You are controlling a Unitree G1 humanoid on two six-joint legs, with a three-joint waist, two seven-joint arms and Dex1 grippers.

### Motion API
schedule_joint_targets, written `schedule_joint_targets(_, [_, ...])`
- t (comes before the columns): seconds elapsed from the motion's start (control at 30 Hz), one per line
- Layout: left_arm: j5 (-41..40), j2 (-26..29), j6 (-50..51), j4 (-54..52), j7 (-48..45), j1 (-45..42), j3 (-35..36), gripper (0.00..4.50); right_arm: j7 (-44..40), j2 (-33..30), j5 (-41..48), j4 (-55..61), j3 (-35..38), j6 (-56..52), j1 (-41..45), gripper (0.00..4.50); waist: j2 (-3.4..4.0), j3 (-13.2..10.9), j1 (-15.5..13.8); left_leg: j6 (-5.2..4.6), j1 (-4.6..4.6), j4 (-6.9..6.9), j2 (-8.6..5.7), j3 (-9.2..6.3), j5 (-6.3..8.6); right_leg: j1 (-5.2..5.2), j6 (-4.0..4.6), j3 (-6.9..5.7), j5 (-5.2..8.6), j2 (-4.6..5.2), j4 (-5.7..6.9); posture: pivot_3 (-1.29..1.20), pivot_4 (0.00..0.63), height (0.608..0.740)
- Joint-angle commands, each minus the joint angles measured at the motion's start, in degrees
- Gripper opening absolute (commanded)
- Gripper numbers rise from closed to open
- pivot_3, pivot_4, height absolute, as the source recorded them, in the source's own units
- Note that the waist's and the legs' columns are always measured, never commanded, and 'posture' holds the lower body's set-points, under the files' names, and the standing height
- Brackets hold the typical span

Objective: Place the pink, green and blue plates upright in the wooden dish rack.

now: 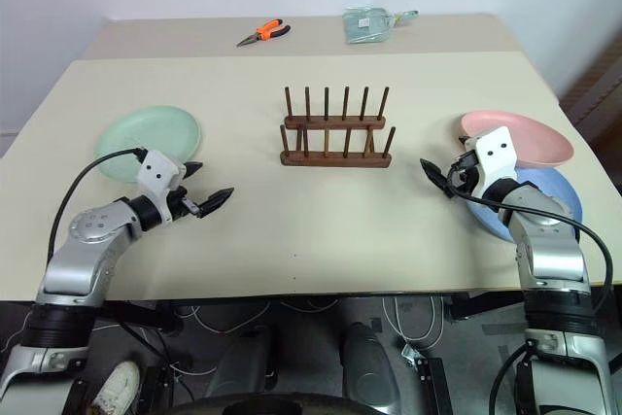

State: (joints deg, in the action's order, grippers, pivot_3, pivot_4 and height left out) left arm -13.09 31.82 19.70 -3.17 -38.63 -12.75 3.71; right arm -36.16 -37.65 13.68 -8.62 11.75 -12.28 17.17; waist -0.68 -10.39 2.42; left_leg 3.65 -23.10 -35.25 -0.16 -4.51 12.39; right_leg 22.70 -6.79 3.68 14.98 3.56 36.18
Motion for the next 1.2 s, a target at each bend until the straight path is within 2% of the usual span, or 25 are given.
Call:
schedule_joint_targets(0.03, [-0.4, -0.1, 0.0, -2.0, 0.1, -0.7, 0.1, 4.50, 0.5, 0.1, -0.5, 0.7, 0.3, 1.8, 1.8, 4.47, 0.00, 0.0, 0.0, 0.00, 0.00, 0.00, 0.00, 0.00, 0.00, 0.00, 0.00, 0.00, 0.00, 0.00, 0.00, 0.00, 0.150, 0.740])
schedule_joint_targets(0.23, [-1.0, -0.3, 0.0, 0.4, -2.3, -2.3, -1.2, 4.50, -2.3, -0.1, 0.3, 1.3, -0.6, 0.2, 1.6, 4.47, 0.00, 0.0, -0.1, 0.00, 0.00, 0.00, 0.00, 0.00, 0.00, 0.00, 0.00, 0.00, 0.00, 0.00, 0.00, 0.00, 0.150, 0.740])
schedule_joint_targets(0.5, [2.8, -2.0, -5.8, 16.1, -9.3, -13.4, -7.8, 4.50, -0.6, 1.1, 0.5, 5.5, -0.4, -0.5, 0.1, 4.47, 0.00, 0.0, -0.3, 0.00, -0.02, -0.05, -0.02, 0.00, 0.00, -0.02, -0.01, 0.00, 0.00, -0.01, -0.01, 0.00, 0.150, 0.740])
schedule_joint_targets(0.6, [6.3, -7.6, -12.1, 35.3, -13.1, -26.0, -12.2, 4.50, 1.9, 1.7, 0.3, 9.3, 1.1, -0.6, -3.5, 4.47, -0.01, 0.0, -1.3, 0.00, -0.02, -0.06, -0.03, -0.01, 0.00, -0.04, -0.02, -0.03, 0.00, -0.01, 0.00, 0.00, 0.150, 0.740])
schedule_joint_targets(0.73, [9.7, -12.2, -19.2, 52.9, -13.8, -35.3, -13.7, 4.50, 4.3, 2.0, 0.4, 14.4, 3.1, -1.7, -8.2, 4.47, -0.01, 0.0, -1.6, -0.05, -0.24, -0.28, -0.07, -0.07, 0.02, -0.02, -0.05, -0.13, 0.01, 0.00, -0.10, 0.00, 0.150, 0.740])
schedule_joint_targets(0.9, [11.7, -16.6, -24.7, 64.2, -14.9, -40.2, -13.8, 4.50, 7.0, 2.6, 0.6, 20.8, 5.4, -3.7, -14.2, 4.47, -0.01, 0.0, -1.5, -0.15, -0.21, -0.31, -0.08, -0.07, 0.08, 0.00, -0.11, -0.12, 0.04, 0.01, -0.03, 0.00, 0.150, 0.740])
schedule_joint_targets(1.0, [12.4, -18.0, -27.4, 66.5, -14.2, -40.5, -13.4, 3.76, 8.1, 3.4, 0.8, 23.8, 5.8, -4.7, -16.8, 4.50, -0.02, 0.0, -1.6, -0.14, -0.20, -0.35, -0.08, -0.09, 0.08, -0.06, -0.11, -0.12, 0.04, 0.00, -0.03, 0.00, 0.150, 0.740])
schedule_joint_targets(1.13, [12.2, -18.8, -28.4, 66.7, -15.2, -39.8, -12.6, 1.76, 8.6, 4.1, 0.3, 25.2, 5.1, -5.1, -18.4, 4.50, -0.02, 0.0, -1.6, -0.14, -0.19, -0.44, -0.08, -0.10, 0.08, -0.12, -0.10, -0.12, 0.04, 0.00, -0.04, 0.00, 0.150, 0.740])
schedule_joint_targets(1.2, [12.3, -18.8, -28.9, 65.9, -15.8, -38.9, -12.5, 0.91, 8.9, 4.5, 0.2, 25.5, 4.4, -5.4, -18.4, 4.50, -0.02, 0.0, -1.5, -0.14, -0.17, -0.44, -0.08, -0.10, 0.08, -0.15, -0.10, -0.12, 0.04, 0.01, -0.04, 0.00, 0.150, 0.740])
